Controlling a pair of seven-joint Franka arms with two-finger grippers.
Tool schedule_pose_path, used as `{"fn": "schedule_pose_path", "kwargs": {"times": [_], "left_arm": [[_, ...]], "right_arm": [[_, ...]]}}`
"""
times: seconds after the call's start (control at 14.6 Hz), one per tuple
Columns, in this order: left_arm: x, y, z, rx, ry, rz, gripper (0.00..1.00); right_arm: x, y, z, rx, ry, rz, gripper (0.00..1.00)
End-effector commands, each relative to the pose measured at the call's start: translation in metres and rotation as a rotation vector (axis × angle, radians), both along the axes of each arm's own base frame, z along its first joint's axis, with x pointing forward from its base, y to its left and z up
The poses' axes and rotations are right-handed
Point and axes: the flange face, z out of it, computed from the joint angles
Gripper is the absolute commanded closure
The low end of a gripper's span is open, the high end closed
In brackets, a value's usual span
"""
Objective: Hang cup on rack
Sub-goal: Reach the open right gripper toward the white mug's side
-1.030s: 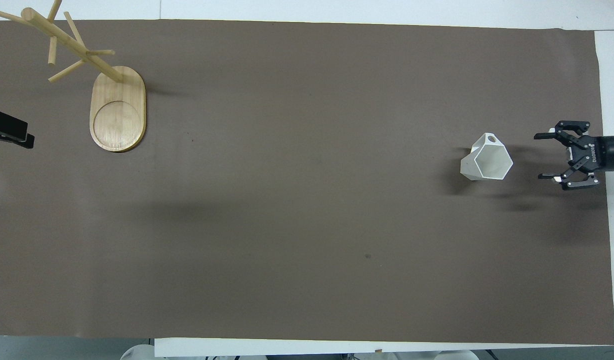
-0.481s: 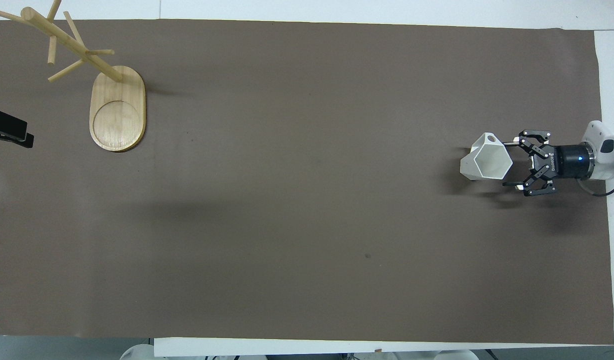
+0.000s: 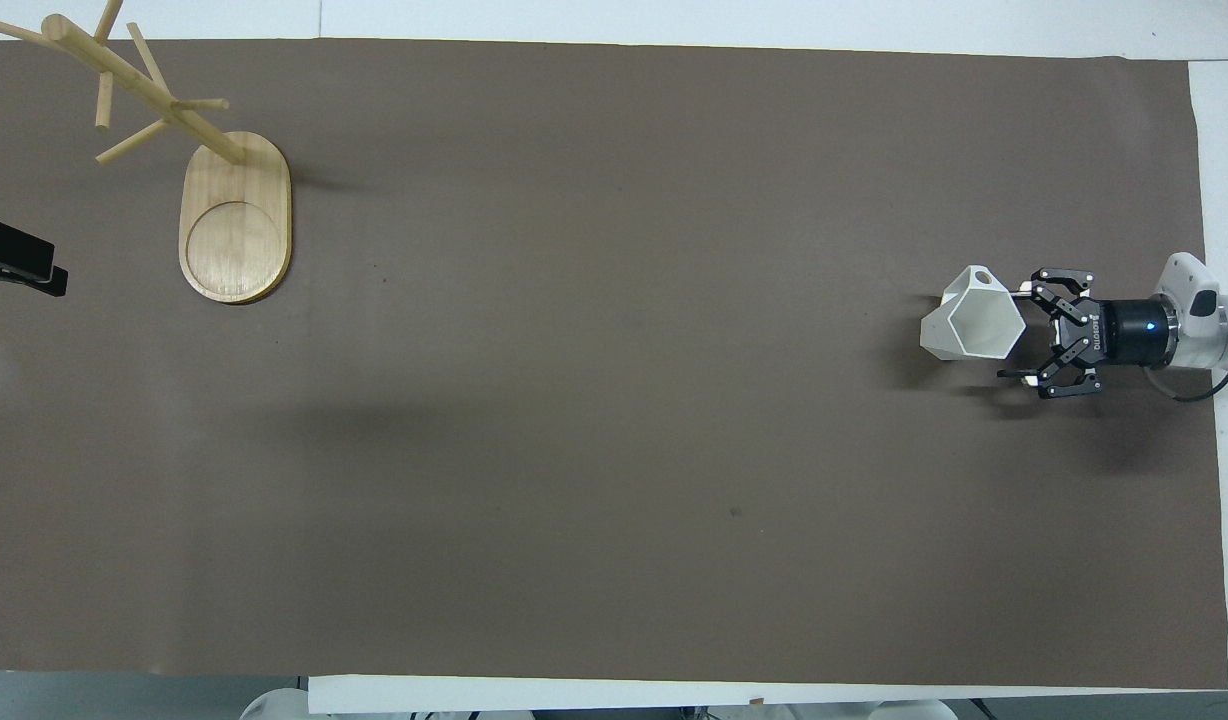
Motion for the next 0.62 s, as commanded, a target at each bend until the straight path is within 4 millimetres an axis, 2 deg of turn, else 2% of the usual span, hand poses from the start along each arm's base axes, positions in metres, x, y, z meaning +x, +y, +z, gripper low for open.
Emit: {"fn": "schedule_pose_path", "kwargs": {"times": [0.0,0.14,0.34,0.55], "left_arm": [[-0.010,0.004,0.001,0.016,0.004,-0.004,0.00],[-0.010,0.004,0.001,0.016,0.004,-0.004,0.00],[-0.010,0.002,0.001,0.016,0.004,-0.009,0.00],[-0.011,0.004,0.001,0.016,0.010,-0.006,0.00]], "right_arm": [[-0.005,0.006,-0.003,0.009,-0.032,-0.023,0.00],[-0.005,0.006,-0.006,-0.003,-0.030,-0.030,0.00],[0.003,0.023,-0.005,0.012,-0.037,-0.026,0.00],[0.001,0.027,-0.011,0.003,-0.030,-0.042,0.00]]}}
